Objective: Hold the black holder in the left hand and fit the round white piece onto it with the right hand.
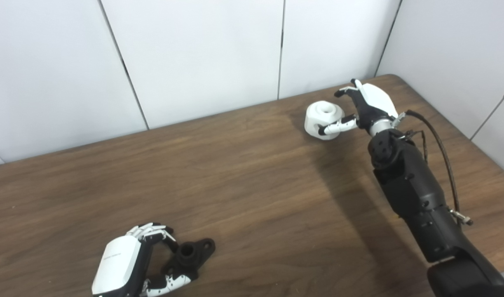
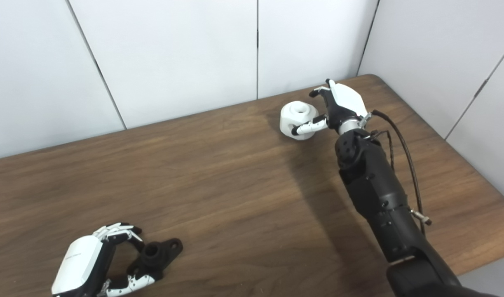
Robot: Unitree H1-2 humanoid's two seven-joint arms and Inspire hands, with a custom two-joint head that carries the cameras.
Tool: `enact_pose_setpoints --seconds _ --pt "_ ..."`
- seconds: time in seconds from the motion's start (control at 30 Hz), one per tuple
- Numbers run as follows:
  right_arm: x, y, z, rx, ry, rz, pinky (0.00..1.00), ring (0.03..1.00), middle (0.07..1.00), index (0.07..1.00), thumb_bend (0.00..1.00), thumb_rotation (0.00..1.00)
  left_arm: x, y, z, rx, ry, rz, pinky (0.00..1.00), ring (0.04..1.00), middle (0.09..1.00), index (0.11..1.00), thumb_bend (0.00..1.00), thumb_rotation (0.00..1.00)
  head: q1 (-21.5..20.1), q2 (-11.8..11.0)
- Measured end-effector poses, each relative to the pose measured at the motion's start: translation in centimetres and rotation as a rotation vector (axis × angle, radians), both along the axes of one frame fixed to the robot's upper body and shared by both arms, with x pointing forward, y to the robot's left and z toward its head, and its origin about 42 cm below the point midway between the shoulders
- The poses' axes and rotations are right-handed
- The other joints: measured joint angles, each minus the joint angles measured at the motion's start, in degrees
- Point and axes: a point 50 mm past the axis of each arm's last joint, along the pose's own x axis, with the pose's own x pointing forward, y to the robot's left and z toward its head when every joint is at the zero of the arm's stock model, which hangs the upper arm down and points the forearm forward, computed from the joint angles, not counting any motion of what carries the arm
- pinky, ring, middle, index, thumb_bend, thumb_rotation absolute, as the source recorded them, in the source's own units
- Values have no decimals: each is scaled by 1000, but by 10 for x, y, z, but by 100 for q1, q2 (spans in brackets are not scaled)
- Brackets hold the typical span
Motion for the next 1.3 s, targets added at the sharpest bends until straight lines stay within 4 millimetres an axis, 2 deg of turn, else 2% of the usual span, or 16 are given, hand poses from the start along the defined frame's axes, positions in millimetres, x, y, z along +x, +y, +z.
enact_pose_setpoints --seconds 0.2,0.43,0.97,1.3 --pt "0 1 -1 -5 5 6 1000 1000 1000 769 901 364 0 0 0 0 1 0 883 822 736 484 520 43 -18 18" --pt "1 3 -2 -5 13 23 1000 1000 1000 733 853 338 0 0 0 5 -1 0 888 824 737 484 520 44 0 9" --pt "1 5 -3 -1 16 35 1000 1000 988 741 839 349 -1 0 1 12 3 -5 894 824 737 484 520 44 9 -9" --pt "2 4 -4 -4 5 29 1000 1000 971 701 825 313 -1 0 1 13 3 -5 893 824 737 484 520 44 26 -9"
